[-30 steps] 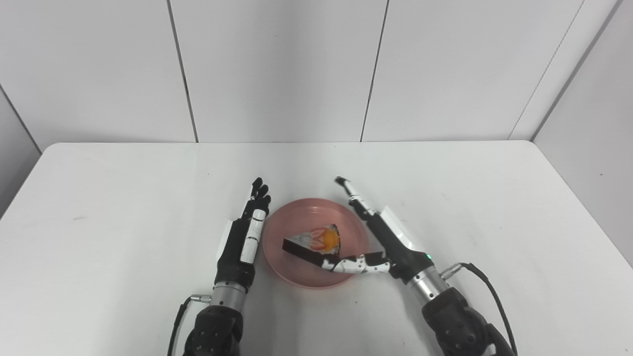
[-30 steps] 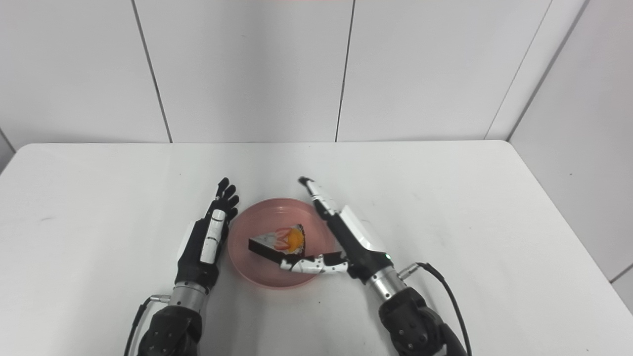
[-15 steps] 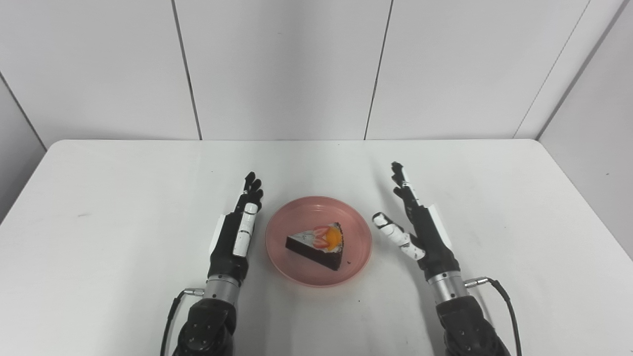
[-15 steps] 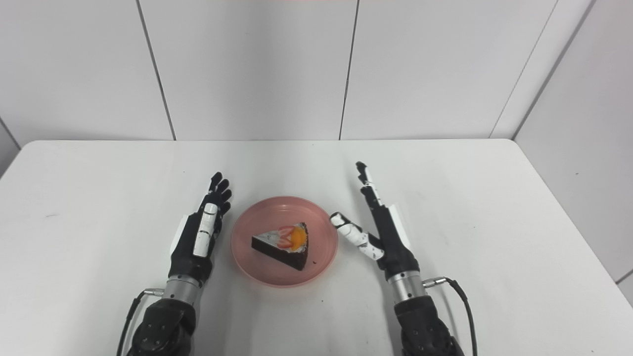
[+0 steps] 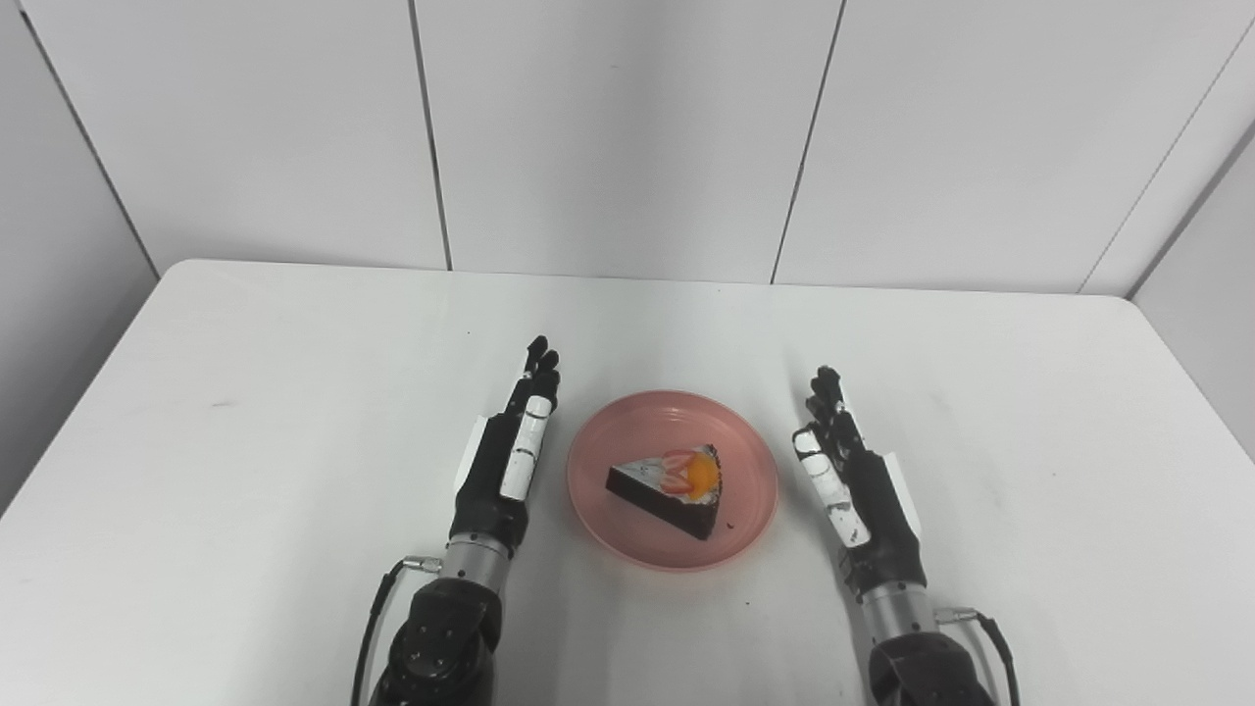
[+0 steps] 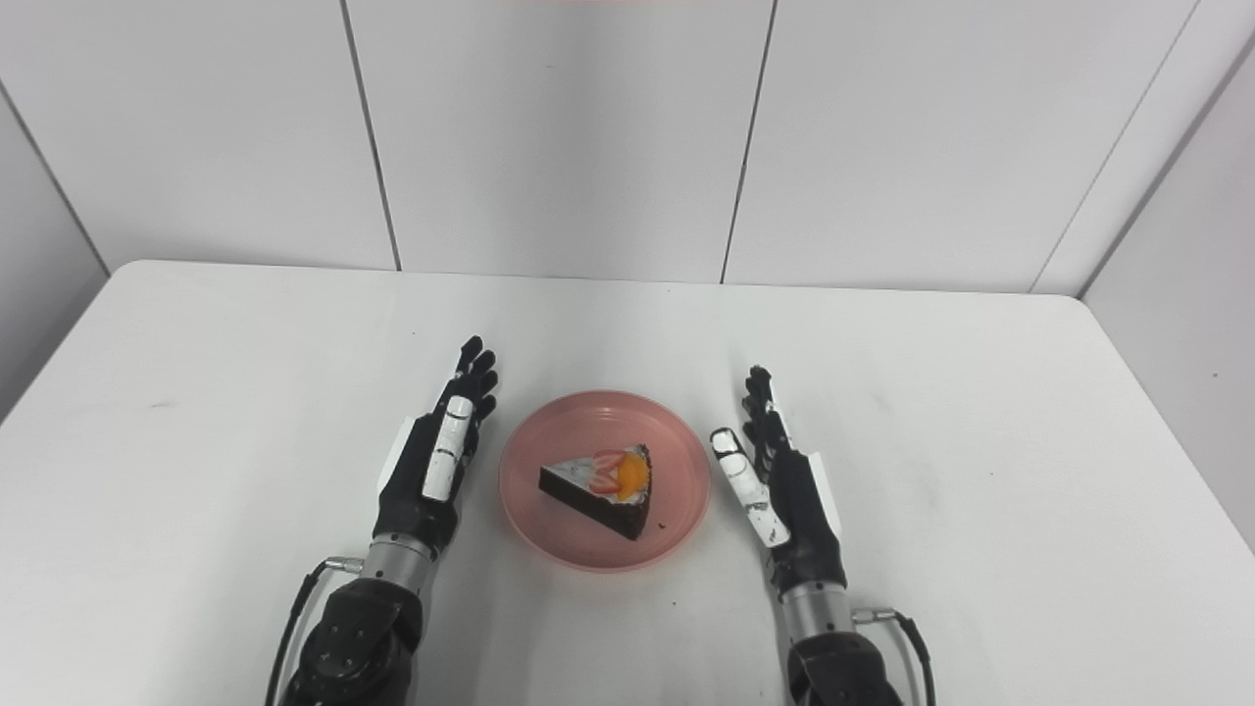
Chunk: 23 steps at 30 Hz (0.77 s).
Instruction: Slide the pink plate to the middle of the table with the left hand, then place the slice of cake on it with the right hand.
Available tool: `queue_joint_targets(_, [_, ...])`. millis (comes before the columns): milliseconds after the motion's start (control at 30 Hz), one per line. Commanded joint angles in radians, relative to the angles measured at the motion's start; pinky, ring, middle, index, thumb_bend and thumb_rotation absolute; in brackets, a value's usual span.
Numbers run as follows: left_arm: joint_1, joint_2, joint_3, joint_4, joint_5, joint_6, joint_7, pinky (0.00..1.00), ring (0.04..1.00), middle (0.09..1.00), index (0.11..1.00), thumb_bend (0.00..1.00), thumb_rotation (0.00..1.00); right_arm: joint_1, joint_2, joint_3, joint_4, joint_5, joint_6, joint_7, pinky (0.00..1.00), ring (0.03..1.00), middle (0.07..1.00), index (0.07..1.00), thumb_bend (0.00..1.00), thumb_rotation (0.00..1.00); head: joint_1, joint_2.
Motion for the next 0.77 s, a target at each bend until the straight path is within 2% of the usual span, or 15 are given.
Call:
queue_joint_targets(0, [0.032, 0.019, 0.007, 0.04, -0.007, -0.03, -0.01, 1.0, 0.998, 0.999, 1.0, 0.7, 1.0, -0.016, 0.022, -0.004, -0.02, 0.027, -0.021, -0.001, 1.0, 1.0, 1.0, 1.0, 0.58, 0.81, -0.003, -0.002])
queue_joint_targets(133, [0.031, 0.027, 0.01, 0.034, -0.022, -0.013, -0.026, 1.0, 1.0, 1.0, 1.0, 0.7, 1.0, -0.009, 0.043, -0.005, -0.016, 0.041, -0.029, -0.003, 1.0, 1.0, 1.0, 1.0, 0.59, 0.8, -0.004, -0.003])
queue_joint_targets(233, [0.033, 0.029, 0.01, 0.031, -0.024, -0.01, -0.026, 1.0, 0.997, 1.0, 1.0, 0.7, 1.0, -0.009, 0.05, -0.009, -0.011, 0.033, -0.031, -0.016, 1.0, 1.0, 1.0, 1.0, 0.63, 0.81, -0.008, -0.003])
queue_joint_targets(567, [0.045, 0.047, 0.012, 0.01, -0.03, 0.013, -0.044, 1.0, 0.998, 1.0, 1.0, 0.7, 1.0, -0.022, 0.078, -0.021, 0.018, 0.023, -0.064, -0.055, 1.0, 1.0, 1.0, 1.0, 0.59, 0.79, -0.091, 0.002])
queue_joint_targets(733, [0.051, 0.054, 0.012, -0.004, -0.038, 0.026, -0.056, 1.0, 1.0, 1.0, 1.0, 0.69, 1.0, -0.028, 0.083, -0.02, 0.019, 0.014, -0.044, -0.067, 1.0, 1.0, 1.0, 1.0, 0.59, 0.81, -0.105, 0.002])
